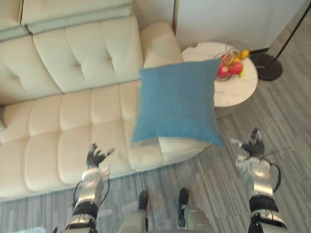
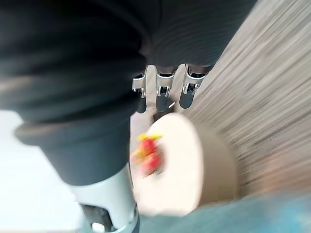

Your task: Pick up cushions and gather them together orderly.

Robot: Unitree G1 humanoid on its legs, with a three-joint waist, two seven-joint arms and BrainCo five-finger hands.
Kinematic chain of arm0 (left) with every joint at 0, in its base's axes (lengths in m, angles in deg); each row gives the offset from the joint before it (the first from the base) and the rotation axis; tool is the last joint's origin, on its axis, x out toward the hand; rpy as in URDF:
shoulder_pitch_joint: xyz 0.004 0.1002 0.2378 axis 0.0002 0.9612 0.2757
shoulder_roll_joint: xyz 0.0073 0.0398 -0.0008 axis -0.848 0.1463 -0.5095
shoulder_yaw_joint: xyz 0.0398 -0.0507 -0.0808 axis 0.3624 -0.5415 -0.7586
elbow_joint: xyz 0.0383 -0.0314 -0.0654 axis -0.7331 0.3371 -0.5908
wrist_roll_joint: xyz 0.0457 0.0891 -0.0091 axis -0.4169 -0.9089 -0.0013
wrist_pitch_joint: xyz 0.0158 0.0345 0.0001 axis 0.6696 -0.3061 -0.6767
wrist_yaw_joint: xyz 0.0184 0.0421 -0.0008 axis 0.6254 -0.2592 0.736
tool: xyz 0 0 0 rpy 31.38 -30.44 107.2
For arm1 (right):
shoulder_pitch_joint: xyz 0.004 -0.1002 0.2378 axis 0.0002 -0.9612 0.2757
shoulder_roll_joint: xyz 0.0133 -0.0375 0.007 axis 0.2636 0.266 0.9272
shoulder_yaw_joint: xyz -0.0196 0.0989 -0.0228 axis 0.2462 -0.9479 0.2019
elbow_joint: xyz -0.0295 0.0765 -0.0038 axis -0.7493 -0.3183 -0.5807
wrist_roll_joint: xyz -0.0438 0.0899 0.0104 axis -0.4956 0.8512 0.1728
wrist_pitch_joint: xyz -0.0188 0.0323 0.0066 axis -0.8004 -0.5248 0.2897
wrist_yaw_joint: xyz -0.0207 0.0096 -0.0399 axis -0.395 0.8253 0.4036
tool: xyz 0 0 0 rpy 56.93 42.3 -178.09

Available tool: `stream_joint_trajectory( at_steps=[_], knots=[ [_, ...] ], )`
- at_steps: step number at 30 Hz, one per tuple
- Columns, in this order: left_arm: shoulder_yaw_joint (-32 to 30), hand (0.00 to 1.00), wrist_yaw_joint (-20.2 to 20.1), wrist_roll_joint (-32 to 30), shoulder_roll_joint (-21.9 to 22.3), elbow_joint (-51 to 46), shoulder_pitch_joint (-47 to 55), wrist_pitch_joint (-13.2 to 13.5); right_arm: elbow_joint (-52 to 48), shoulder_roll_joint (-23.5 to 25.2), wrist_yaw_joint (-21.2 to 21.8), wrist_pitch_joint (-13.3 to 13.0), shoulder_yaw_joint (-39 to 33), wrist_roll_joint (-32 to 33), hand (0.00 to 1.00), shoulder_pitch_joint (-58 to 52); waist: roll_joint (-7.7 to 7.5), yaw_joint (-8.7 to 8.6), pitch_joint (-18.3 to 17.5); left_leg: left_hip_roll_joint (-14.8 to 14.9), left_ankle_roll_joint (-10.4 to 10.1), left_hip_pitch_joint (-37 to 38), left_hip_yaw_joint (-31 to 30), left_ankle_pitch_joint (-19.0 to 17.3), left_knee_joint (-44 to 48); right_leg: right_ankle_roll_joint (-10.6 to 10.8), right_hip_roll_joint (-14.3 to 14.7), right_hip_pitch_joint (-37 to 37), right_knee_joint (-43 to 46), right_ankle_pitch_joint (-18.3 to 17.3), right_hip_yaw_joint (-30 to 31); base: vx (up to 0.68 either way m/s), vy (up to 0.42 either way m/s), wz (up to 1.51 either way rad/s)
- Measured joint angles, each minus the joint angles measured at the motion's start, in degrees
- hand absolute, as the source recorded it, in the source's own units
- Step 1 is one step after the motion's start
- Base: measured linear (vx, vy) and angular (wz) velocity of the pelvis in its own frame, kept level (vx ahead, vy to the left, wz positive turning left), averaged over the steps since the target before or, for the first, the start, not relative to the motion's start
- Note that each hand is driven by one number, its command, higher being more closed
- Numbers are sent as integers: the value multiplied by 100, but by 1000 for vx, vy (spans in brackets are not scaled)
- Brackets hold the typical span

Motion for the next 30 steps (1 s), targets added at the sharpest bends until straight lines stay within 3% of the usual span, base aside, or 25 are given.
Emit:
stream_joint_trajectory(
  at_steps=[5, 11, 15, 30],
  knots=[
    [136, 0, 136, 524, 8, -206, -745, 136, -241, 6, -196, -39, 493, 556, 0, 612, -44, 65, 65, 281, 12, -245, 883, -48, 138, -39, -71, -375, 519, -186, 15, -119, -33, 5],
    [434, 0, 220, 699, 16, -154, -1625, 187, -304, 44, -260, -79, 723, 1043, 0, 1522, -51, 68, 231, 308, -26, -503, 895, 173, 185, -71, -81, -685, 639, -158, -29, -8, -15, 6],
    [583, 0, 227, 715, 17, 453, -2757, 177, 149, 36, -295, -131, 826, 1407, 0, 2583, -52, 70, 279, 290, -48, -918, 879, 273, 188, -117, -104, -1111, 698, -120, -45, 10, 1, 4],
    [720, 0, 236, 397, 3, 1329, -3591, -128, 1020, -32, -523, -66, 828, 1800, 0, 3550, -46, -6, 418, 325, -131, -1314, 911, 586, -241, -160, -75, -1629, 697, -93, -72, 8, -17, 4]
  ],
)
